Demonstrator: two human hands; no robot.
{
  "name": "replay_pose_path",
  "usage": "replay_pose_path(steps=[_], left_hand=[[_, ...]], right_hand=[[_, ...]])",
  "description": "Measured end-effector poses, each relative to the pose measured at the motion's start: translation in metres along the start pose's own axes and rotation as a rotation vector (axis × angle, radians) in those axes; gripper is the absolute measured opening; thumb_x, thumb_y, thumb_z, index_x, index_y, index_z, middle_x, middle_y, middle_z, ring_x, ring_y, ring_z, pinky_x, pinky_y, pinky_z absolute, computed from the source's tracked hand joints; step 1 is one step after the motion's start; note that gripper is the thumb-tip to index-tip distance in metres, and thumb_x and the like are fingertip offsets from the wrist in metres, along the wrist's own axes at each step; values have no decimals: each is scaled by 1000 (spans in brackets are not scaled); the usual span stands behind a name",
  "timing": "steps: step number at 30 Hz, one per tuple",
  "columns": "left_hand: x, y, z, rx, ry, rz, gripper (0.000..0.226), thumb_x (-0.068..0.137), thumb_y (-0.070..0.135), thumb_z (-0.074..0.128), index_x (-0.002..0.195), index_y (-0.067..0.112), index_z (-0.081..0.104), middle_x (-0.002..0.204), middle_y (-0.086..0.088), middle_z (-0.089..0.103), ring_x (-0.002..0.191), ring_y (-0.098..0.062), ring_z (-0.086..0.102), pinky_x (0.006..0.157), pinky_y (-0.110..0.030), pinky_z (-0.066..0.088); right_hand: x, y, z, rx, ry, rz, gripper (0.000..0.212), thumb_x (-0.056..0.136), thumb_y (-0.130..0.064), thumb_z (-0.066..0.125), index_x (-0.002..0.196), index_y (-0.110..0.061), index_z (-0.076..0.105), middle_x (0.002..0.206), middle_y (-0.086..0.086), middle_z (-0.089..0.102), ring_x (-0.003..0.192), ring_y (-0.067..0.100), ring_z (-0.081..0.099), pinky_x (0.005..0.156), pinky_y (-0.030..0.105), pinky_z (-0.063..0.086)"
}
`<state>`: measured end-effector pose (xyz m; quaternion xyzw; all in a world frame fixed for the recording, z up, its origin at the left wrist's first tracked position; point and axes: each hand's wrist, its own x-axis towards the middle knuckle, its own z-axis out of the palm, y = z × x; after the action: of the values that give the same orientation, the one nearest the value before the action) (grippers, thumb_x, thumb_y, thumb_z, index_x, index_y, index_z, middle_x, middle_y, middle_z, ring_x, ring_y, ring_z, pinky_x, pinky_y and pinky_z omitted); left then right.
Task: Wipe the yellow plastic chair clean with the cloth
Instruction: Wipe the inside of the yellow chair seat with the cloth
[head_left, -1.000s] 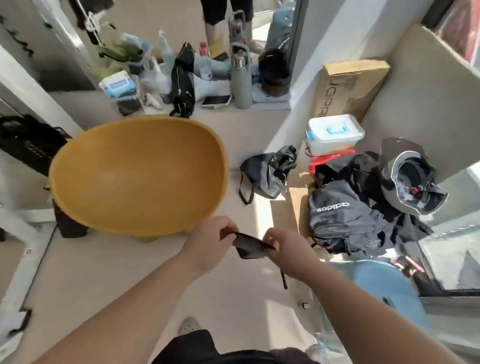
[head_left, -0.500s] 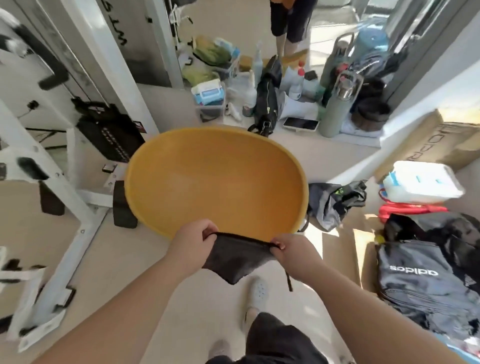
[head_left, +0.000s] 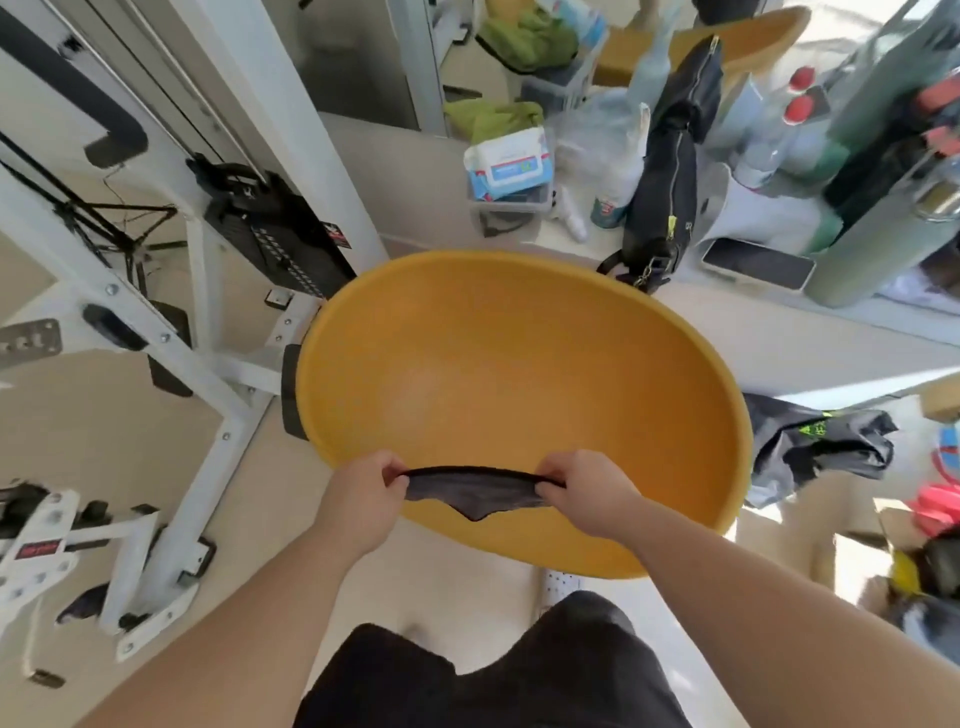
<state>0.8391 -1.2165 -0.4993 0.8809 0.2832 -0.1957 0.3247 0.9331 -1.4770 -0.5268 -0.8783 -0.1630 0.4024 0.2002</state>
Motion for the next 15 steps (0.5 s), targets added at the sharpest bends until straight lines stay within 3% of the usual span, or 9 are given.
replay_pose_path(steps=[5, 7, 10, 13, 15], left_hand=[[72, -24, 0, 31, -90, 29, 14, 98, 16, 59, 91, 26, 66, 86, 10, 66, 77, -16, 60, 60, -27, 44], [102, -42, 5, 54, -163, 52, 14, 98, 17, 59, 92, 27, 65, 88, 12, 64, 78, -12, 59, 62, -26, 44], [143, -74, 16, 110, -300, 121, 22, 97, 18, 59, 83, 34, 62, 83, 7, 66, 75, -16, 61, 65, -34, 50], [173, -103, 24, 210, -447, 166, 22, 98, 20, 56, 82, 35, 58, 81, 5, 65, 66, -15, 57, 53, -29, 43], [187, -116, 28, 252, -535, 174, 17, 97, 20, 55, 88, 32, 62, 86, 5, 65, 65, -14, 58, 49, -25, 41]], right_hand=[[55, -12, 3, 66, 79, 109, 11, 100, -30, 56, 94, -35, 63, 89, -2, 69, 65, 15, 58, 55, 31, 46], [71, -18, 19, 81, 97, 182, 17, 99, -29, 57, 88, -42, 57, 88, -5, 69, 66, 16, 61, 57, 33, 52], [86, -30, 59, 138, 122, 318, 15, 99, -26, 57, 92, -39, 58, 90, -3, 71, 68, 17, 63, 59, 35, 54], [94, -42, 105, 223, 125, 424, 17, 98, -22, 56, 94, -37, 62, 86, -2, 69, 59, 12, 55, 51, 29, 42], [100, -47, 125, 247, 123, 490, 14, 96, -23, 57, 95, -35, 64, 88, -2, 68, 62, 12, 55, 53, 29, 45]])
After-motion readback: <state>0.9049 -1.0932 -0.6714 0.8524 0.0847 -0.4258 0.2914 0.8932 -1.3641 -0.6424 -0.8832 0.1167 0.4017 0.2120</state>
